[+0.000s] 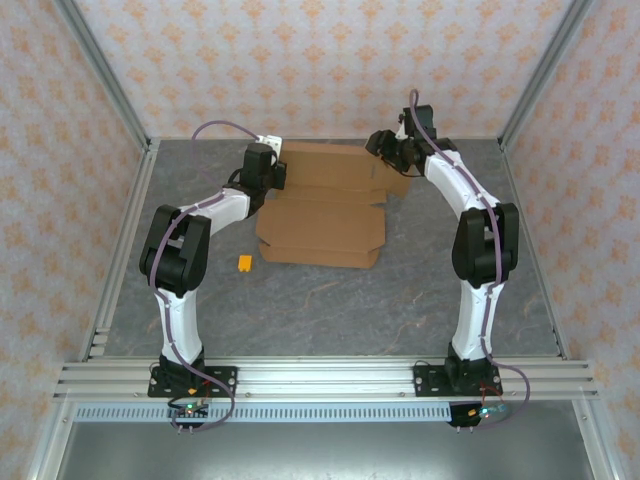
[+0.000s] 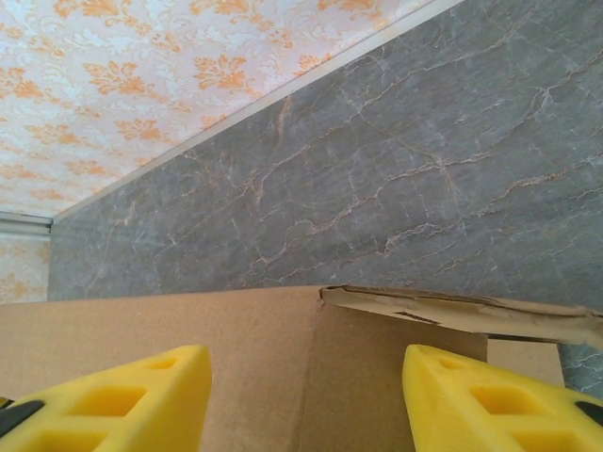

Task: Fold the paper box

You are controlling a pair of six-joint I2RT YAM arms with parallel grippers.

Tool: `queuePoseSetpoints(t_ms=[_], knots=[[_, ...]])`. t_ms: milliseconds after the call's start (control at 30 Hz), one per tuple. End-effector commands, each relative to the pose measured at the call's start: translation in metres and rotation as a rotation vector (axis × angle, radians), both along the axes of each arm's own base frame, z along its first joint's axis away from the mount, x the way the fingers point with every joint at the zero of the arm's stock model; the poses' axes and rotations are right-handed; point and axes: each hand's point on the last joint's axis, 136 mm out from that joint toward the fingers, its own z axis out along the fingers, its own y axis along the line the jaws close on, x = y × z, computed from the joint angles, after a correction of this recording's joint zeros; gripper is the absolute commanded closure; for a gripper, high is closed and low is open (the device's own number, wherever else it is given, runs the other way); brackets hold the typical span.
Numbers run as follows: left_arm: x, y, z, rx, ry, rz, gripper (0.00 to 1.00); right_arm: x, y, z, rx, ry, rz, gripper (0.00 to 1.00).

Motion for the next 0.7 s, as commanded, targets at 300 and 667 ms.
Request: queuePoseSetpoints(t_ms=[300,667], knots=[[0.002,-0.006,0.006,-0.001,-0.014,0.007,1.0,0.0,0.023,-0.009,0.117,0.027,0.0,0.61],[0.0,-0.003,0.007,0.007,-0.016,0.018,1.0,0.009,0.015,0.006,0.176,-0.016,-0.075,0.71]])
